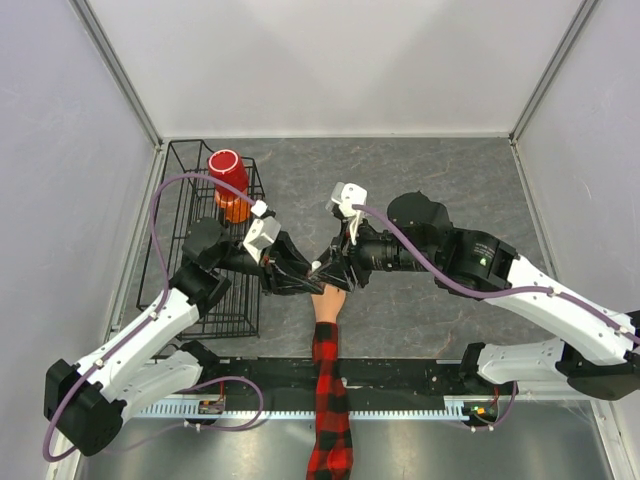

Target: Paint the nails

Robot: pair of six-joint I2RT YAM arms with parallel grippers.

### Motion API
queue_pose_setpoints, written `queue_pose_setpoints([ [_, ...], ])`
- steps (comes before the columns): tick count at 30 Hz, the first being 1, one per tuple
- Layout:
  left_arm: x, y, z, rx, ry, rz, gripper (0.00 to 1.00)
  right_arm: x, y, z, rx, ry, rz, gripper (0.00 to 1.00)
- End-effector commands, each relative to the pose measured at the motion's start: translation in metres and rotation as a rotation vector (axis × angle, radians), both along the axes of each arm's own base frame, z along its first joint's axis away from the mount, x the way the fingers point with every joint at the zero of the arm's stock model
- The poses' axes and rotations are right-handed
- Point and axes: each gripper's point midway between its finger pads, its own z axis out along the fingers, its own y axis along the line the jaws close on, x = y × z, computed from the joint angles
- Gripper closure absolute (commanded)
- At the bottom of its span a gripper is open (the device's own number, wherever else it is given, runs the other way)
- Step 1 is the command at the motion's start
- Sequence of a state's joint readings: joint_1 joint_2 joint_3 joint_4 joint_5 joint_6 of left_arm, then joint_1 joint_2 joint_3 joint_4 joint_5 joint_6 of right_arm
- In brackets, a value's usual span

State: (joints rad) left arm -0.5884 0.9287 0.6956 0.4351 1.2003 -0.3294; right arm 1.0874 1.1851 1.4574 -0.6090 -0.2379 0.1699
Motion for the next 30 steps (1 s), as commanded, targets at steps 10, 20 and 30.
queue_pose_setpoints([
  [10, 0.001, 0.002, 0.028, -0.049, -0.059, 0.039, 0.98, 0.010, 0.015, 0.002, 0.027, -0.029, 0.021, 0.92],
  [20, 0.116, 0.047, 0.018, -0.006, -0.113, 0.851, 0.98, 0.036, 0.031, -0.025, -0.061, -0.103, -0.606, 1.00],
  [30, 0.111, 0.048, 0.019, -0.002, -0.129, 0.835, 0.64, 0.079, 0.003, -0.026, -0.012, -0.103, -0.816, 1.00],
])
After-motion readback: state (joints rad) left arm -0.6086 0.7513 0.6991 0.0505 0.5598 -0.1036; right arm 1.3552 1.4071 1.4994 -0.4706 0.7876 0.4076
